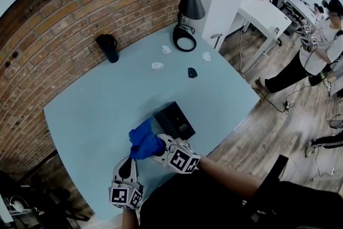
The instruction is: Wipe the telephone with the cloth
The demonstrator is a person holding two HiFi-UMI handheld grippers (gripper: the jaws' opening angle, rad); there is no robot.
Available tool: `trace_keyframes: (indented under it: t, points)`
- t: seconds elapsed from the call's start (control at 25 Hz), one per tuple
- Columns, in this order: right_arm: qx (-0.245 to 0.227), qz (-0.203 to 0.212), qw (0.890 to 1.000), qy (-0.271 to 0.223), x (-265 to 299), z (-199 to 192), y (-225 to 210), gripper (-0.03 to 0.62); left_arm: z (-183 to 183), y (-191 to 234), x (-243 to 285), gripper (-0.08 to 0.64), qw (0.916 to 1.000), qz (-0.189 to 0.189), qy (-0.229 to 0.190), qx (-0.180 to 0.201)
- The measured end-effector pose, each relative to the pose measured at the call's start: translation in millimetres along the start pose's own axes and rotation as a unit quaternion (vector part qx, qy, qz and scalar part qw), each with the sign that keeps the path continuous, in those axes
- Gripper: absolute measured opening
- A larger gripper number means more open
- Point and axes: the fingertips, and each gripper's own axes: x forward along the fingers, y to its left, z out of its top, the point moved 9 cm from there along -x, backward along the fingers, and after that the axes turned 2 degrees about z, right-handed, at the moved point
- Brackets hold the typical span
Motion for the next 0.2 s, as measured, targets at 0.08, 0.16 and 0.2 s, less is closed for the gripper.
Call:
trace_keyframes:
  t: [0.08, 0.16, 0.2]
  points:
    - [0.002, 0.002, 1.0, 0.0, 0.1, 0.0, 1.2, 0.181, -1.0, -0.1, -0.4, 0.0, 1.0, 0.0, 0.003, -0.001]
    - [0.003, 0.005, 1.0, 0.001, 0.0, 0.0, 2.0, 0.181, -1.7, -0.4, -0.2, 0.0, 1.0, 0.0, 0.003, -0.002]
    - [0.003, 0.006, 1.0, 0.001, 0.0, 0.1, 2.3, 0.181, -2.0, -0.7, -0.1, 0.0, 1.0, -0.001, 0.004, -0.002]
